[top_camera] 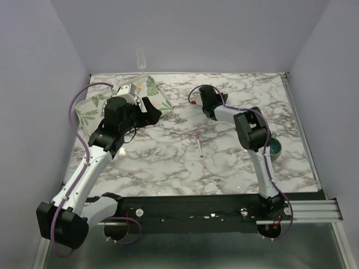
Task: Insert the pens into the pen caps
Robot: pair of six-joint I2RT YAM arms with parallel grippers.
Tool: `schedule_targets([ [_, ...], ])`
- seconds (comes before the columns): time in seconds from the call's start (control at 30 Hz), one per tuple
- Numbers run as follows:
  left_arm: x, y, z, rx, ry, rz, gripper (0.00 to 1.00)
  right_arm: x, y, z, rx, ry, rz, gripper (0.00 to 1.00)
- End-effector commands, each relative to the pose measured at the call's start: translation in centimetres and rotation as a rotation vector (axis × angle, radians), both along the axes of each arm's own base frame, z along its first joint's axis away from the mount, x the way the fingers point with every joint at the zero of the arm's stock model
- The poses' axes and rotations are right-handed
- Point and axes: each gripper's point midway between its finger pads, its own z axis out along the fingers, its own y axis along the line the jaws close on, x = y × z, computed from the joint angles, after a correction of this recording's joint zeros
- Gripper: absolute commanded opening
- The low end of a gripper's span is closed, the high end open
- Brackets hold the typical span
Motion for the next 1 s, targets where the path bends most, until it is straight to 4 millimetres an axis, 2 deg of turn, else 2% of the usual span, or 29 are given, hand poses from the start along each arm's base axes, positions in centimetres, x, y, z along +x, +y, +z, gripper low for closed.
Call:
schedule_targets([
  [0.0, -0.6, -0.3, 1.1, -0.013, -0.037, -0.018, 0.99, -2.5, -0.4, -1.1, 0.011, 0.09, -0.005, 0.01],
  [0.17, -0.8, -0.4, 1.3, -0.022, -0.048, -0.019, 0.99, -5.7, -2.0, -2.3, 0.022, 0.178, -0.071, 0.01],
  [0.2, -1.0, -0.4, 1.5, -0.024, -0.052, -0.019, 0.99, -6.3, -2.2, -2.4, 0.045, 0.176, -0.098, 0.01],
  [0.23, -0.9, -0.4, 1.6, -0.026, -0.056, -0.019, 0.99, -6.8, -2.3, -1.6, 0.06, 0.166, -0.109, 0.01],
  [0.27, -1.0, -0.3, 1.7, -0.024, -0.06, -0.016, 0.99, -8.2, -2.9, -2.4, 0.048, 0.205, -0.121, 0.01],
  [0.33, -1.0, -0.1, 1.9, -0.022, -0.066, -0.01, 0.99, -9.7, -3.4, -2.3, 0.05, 0.2, -0.136, 0.01],
  [0.37, -1.0, -0.1, 1.9, -0.022, -0.067, -0.007, 0.99, -10.1, -3.5, -0.7, 0.07, 0.17, -0.139, 0.01],
  [0.4, -1.0, 0.0, 2.0, -0.023, -0.073, -0.005, 0.99, -11.5, -4.1, -1.3, 0.074, 0.181, -0.155, 0.01],
  [0.5, -1.1, 0.0, 2.2, -0.029, -0.081, -0.004, 0.99, -12.7, -4.4, 1.4, 0.165, 0.124, -0.185, 0.01],
  [0.6, -1.1, -0.1, 2.2, -0.034, -0.081, -0.004, 0.99, -11.7, -3.3, 3.5, 0.241, 0.078, -0.156, 0.01],
  [0.63, -1.1, -0.1, 2.2, -0.037, -0.079, -0.008, 0.99, -10.6, -3.0, 4.8, 0.24, 0.041, -0.151, 0.01],
  [0.67, -1.2, -0.2, 2.3, -0.041, -0.082, -0.013, 0.99, -9.8, -2.8, 5.3, 0.23, 0.018, -0.147, 0.01],
  [0.7, -1.2, -0.3, 2.3, -0.042, -0.083, -0.015, 0.99, -9.2, -2.6, 5.6, 0.209, 0.011, -0.139, 0.01],
  [0.73, -1.2, -0.2, 2.3, -0.042, -0.083, -0.015, 0.99, -8.5, -2.3, 4.9, 0.194, 0.016, -0.136, 0.01],
  [0.8, -1.4, 0.0, 2.3, -0.04, -0.087, -0.006, 0.99, -6.9, -1.4, 5.8, 0.208, -0.02, -0.108, 0.01],
  [0.83, -1.4, 0.0, 2.2, -0.038, -0.088, -0.004, 0.99, -6.3, -1.1, 4.9, 0.2, -0.01, -0.099, 0.01],
  [0.9, -1.4, 0.2, 2.1, -0.033, -0.09, 0.004, 0.99, -5.0, -0.7, 5.5, 0.178, -0.036, -0.084, 0.01],
  [0.97, -1.4, 0.3, 2.0, -0.028, -0.089, 0.009, 0.99, -4.1, -0.3, 4.8, 0.169, -0.038, -0.07, 0.01],
])
